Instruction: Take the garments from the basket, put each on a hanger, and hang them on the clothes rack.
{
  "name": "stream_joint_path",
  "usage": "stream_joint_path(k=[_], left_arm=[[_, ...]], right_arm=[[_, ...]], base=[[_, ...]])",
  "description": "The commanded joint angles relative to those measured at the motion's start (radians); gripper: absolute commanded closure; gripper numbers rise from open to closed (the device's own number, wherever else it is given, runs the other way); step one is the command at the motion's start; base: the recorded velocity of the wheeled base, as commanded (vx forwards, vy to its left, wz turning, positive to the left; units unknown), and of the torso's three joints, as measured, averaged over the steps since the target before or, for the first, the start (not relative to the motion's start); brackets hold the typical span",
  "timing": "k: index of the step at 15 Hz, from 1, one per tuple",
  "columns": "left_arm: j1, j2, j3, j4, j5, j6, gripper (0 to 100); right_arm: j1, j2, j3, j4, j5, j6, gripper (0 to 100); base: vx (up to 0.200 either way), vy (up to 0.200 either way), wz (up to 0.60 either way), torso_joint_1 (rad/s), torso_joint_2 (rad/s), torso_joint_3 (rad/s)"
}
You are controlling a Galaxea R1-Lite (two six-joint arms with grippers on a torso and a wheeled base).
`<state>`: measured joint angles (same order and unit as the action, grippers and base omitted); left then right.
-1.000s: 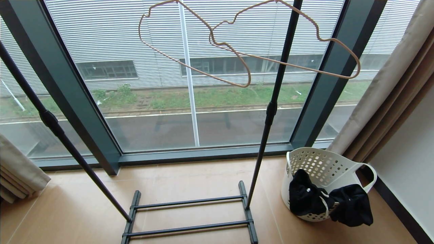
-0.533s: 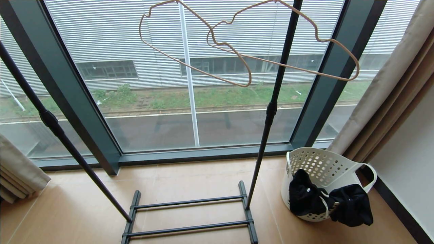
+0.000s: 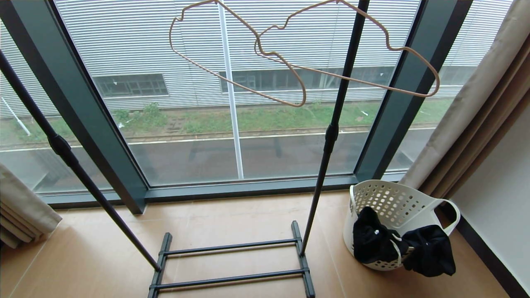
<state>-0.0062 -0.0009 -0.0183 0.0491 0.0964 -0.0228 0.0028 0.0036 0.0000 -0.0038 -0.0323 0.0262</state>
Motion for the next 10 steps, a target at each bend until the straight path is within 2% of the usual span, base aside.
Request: stream_joint_path(k=[1,10], left_arm=[[0.0,0.001,0.0,0.0,0.0,0.0,0],[0.0,0.001,0.0,0.0,0.0,0.0,0]], right_arm=[[0.0,-0.001,0.0,-0.001,0.0,0.0,0],[0.0,-0.001,0.0,-0.001,-0.004,0.003,0]], base=[[0.0,0.0,0.0,0.0,0.0,0.0],[0.0,0.0,0.0,0.0,0.0,0.0]])
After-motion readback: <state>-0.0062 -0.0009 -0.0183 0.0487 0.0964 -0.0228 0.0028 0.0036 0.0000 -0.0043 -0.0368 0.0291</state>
